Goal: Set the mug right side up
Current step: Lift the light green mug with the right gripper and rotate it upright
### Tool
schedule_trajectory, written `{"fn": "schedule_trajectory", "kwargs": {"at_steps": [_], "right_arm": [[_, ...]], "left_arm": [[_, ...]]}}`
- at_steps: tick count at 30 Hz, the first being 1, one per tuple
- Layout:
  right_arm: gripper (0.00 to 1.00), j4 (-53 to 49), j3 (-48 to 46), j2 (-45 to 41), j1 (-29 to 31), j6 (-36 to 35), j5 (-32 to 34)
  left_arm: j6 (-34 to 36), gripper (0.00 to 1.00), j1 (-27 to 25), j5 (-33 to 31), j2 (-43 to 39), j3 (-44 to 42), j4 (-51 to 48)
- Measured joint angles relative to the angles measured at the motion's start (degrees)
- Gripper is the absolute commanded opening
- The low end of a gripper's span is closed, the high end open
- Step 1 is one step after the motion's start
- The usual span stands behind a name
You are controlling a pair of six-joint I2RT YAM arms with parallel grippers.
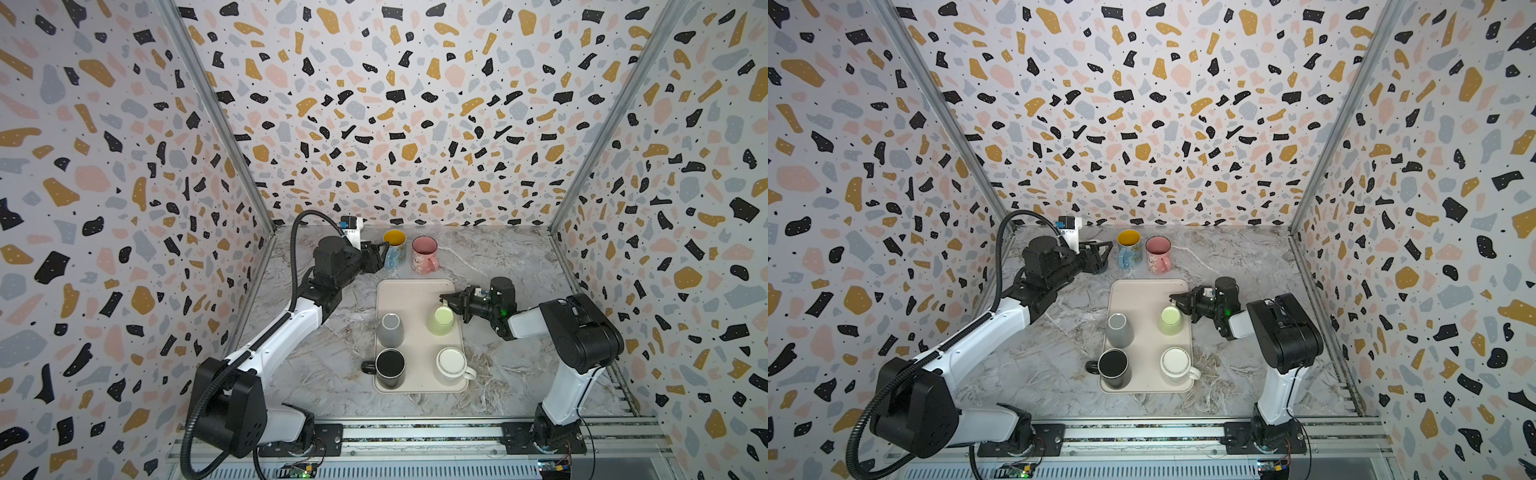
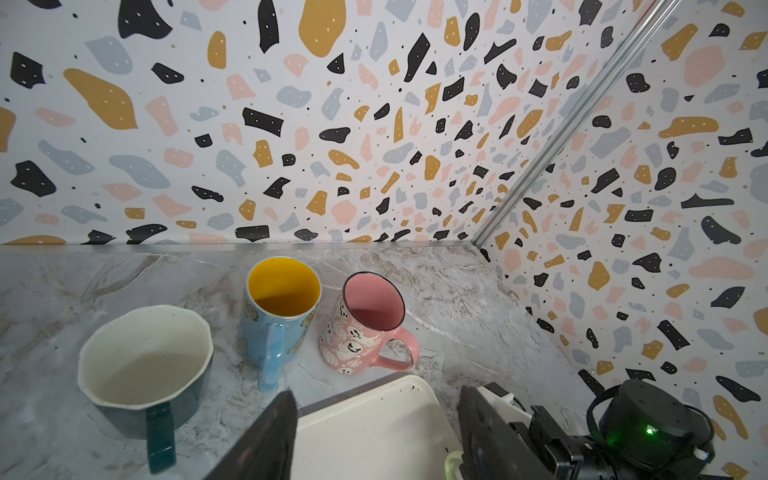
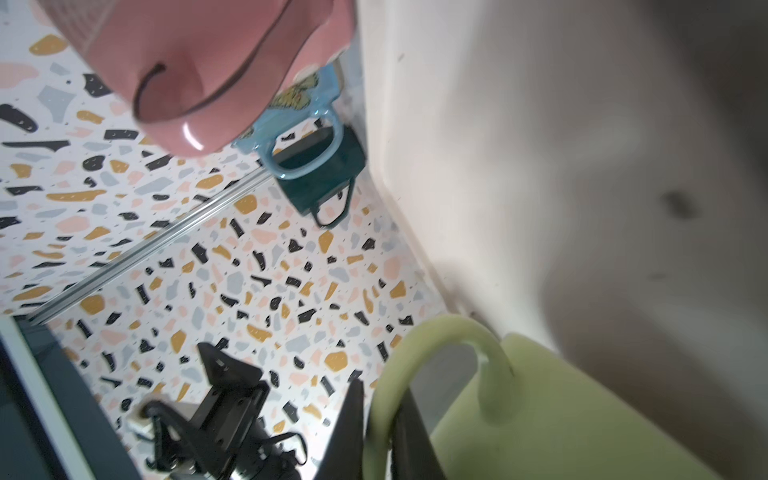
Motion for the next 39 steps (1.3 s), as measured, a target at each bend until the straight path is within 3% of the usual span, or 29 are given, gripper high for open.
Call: {"fn": "schedule_trajectory", "kwargs": {"at_steps": [13, 23, 33, 39], "right_arm": [[0.0, 3.0, 0.7, 0.4, 0.5, -3.5, 0.5], [0.0, 2.9, 0.7, -1.6, 1.4, -13.1, 0.9], [0.0, -5.0, 1.2, -8.1, 3.9, -27.4, 3.0], [0.0, -19.7, 6.5, -16.9, 8.0, -46.0, 9.3]], "left_arm": [[0.0, 0.63, 0.1, 0.0, 0.0, 0.0, 0.0], [0.0, 0.63, 0.1, 0.0, 0.0, 0.0, 0.0], [0.1, 0.62, 0.2, 1.0, 0.0, 0.0, 0.0], [0.5, 0.61, 0.2, 3.7, 0.0, 2.3, -2.1]]}}
